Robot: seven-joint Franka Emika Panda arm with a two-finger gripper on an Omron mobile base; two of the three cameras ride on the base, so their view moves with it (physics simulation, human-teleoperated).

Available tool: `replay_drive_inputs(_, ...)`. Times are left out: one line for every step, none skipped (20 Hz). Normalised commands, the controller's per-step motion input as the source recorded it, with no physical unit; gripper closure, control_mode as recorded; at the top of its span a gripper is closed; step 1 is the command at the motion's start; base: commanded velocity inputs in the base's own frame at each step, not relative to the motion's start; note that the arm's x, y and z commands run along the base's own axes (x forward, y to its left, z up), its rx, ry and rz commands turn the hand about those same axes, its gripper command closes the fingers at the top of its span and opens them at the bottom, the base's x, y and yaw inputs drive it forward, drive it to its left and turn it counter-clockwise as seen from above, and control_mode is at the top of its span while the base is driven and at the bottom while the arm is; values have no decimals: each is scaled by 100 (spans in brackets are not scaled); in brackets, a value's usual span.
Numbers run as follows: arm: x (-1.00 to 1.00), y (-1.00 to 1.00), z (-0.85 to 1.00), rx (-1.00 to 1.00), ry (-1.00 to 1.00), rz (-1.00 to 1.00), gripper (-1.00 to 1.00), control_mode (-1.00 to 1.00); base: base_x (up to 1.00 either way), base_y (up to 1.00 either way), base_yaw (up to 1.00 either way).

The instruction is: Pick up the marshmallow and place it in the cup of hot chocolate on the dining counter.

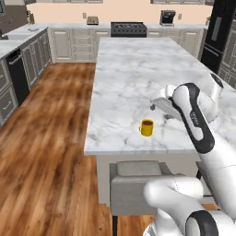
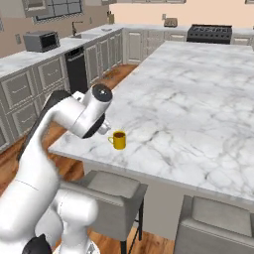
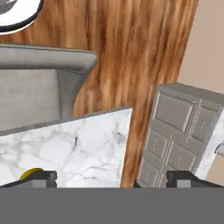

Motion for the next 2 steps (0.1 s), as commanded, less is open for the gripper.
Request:
replay_drive_inputs(-100,0,0,-24,-71,5,-100,-100,0,0,0)
replay_drive_inputs(-100,-1,0,-25,-77,4,-100,-100,0,0,0)
